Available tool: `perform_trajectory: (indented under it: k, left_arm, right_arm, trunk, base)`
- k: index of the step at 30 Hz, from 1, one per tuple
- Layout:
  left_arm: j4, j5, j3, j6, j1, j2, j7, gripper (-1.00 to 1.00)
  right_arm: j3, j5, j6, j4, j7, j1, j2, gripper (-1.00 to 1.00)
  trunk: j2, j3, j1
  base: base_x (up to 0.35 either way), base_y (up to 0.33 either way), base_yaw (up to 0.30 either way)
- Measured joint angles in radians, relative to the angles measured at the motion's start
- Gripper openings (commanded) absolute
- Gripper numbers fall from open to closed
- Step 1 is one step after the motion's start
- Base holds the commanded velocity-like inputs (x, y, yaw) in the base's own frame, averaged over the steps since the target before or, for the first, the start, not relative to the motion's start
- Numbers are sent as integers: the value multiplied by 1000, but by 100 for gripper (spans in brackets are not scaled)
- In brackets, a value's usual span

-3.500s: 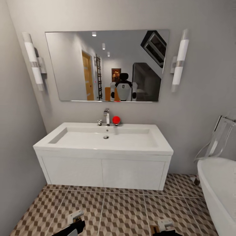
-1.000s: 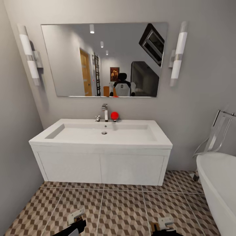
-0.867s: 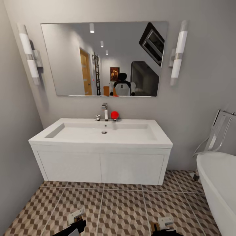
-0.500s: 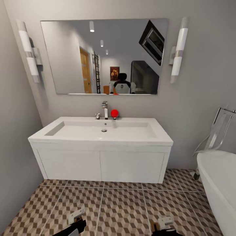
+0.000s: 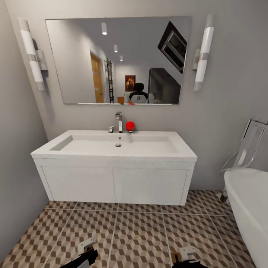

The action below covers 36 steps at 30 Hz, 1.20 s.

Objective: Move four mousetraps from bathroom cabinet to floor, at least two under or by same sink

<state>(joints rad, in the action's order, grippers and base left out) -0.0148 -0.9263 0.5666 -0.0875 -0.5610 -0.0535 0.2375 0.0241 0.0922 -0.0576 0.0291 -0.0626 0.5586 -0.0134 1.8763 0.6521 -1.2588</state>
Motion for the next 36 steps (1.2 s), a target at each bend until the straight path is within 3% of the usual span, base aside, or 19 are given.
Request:
perform_trajectory:
  k: [36]
  left_arm:
    - [0,-1,0,-4,0,-6,11,-100]
  right_arm:
    - [1,-3,71,-1,-1,0,5,-100]
  trunk:
    - [252,113,-138]
  base:
    - [0,0,0]
